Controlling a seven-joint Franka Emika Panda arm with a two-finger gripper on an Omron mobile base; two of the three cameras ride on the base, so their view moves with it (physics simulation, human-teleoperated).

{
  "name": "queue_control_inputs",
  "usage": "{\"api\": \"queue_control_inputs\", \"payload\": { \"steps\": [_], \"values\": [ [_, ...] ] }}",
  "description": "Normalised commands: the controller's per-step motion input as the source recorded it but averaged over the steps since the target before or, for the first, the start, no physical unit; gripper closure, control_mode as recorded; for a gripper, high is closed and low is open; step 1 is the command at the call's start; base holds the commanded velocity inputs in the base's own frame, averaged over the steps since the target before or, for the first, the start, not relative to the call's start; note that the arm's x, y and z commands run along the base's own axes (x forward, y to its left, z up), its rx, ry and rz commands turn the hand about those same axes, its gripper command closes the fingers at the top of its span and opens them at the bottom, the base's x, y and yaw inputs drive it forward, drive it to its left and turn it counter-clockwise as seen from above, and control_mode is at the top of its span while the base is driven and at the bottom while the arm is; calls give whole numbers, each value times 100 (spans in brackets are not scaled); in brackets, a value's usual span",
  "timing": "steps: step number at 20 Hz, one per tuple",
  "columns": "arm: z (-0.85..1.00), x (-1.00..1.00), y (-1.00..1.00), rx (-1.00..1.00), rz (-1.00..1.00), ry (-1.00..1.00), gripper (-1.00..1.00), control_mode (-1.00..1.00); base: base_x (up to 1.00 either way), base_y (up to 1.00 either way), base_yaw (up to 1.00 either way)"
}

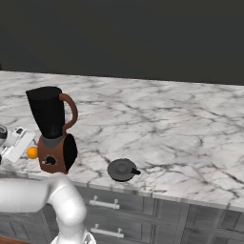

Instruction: Open the blender lid, put the orange in the blender, close the lid, and start the blender.

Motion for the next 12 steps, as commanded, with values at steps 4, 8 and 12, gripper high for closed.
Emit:
{"api": "queue_control_inputs", "payload": {
  "steps": [4,8,12],
  "values": [
    [-29,13,2,-2,7,3,-100,-100,0,0,0],
    [-34,-4,-18,0,6,0,-100,-100,0,0,0],
    [-29,-1,-20,0,4,0,-100,-100,0,0,0]
  ]
}}
